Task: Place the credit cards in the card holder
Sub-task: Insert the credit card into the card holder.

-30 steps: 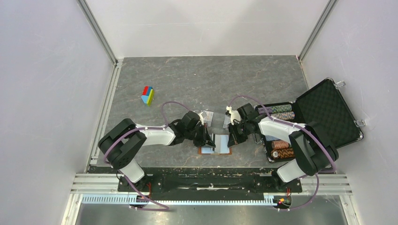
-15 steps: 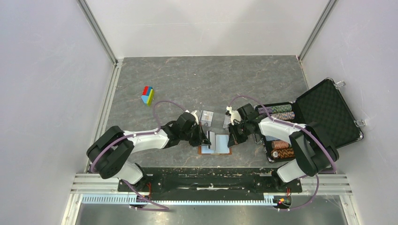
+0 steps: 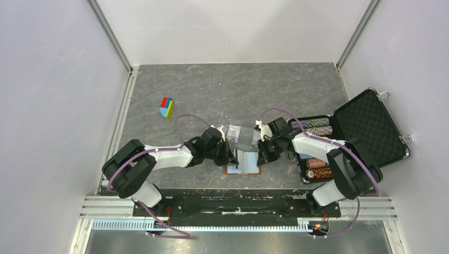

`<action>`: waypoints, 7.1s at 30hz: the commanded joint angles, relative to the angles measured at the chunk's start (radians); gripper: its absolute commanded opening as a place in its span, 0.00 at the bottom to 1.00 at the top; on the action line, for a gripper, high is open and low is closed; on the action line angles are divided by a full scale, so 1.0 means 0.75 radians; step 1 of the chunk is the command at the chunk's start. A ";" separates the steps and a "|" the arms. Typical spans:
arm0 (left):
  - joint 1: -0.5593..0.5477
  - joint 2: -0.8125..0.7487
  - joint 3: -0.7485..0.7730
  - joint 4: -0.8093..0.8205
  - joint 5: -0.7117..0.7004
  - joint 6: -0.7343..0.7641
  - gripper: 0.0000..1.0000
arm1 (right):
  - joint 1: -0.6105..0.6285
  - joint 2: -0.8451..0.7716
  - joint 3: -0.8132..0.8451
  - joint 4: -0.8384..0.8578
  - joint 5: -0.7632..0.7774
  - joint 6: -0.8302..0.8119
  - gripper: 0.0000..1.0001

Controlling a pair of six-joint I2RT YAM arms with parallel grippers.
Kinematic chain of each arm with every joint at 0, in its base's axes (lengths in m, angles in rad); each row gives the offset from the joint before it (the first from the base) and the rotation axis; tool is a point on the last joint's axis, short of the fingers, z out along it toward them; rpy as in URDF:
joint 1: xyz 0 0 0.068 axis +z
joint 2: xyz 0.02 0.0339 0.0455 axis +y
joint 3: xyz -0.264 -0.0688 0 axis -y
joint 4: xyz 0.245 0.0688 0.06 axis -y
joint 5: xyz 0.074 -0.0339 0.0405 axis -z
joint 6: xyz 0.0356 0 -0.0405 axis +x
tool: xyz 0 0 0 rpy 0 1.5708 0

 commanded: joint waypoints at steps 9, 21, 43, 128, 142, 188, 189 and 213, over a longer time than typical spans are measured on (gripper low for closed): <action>-0.016 -0.002 0.037 0.075 0.029 -0.051 0.02 | 0.003 -0.004 -0.032 -0.023 0.089 -0.024 0.00; -0.017 -0.074 0.011 0.137 0.028 -0.084 0.02 | 0.005 -0.001 -0.028 -0.027 0.087 -0.021 0.00; -0.017 0.016 0.030 0.017 -0.001 -0.075 0.02 | 0.005 0.008 -0.038 -0.028 0.092 -0.023 0.00; -0.107 -0.062 -0.005 -0.004 -0.120 -0.141 0.02 | 0.005 -0.059 -0.088 -0.011 0.087 0.007 0.04; -0.123 0.022 0.049 -0.011 -0.088 -0.120 0.02 | 0.004 -0.052 -0.094 -0.011 0.088 0.004 0.03; -0.114 0.158 0.093 -0.022 -0.011 -0.177 0.02 | 0.005 -0.059 -0.102 -0.006 0.092 0.008 0.03; -0.115 0.154 0.094 -0.024 -0.011 -0.179 0.02 | 0.005 -0.061 -0.102 -0.007 0.090 0.008 0.03; -0.139 0.103 0.332 -0.525 -0.215 0.018 0.63 | 0.005 -0.058 -0.092 -0.013 0.095 0.003 0.04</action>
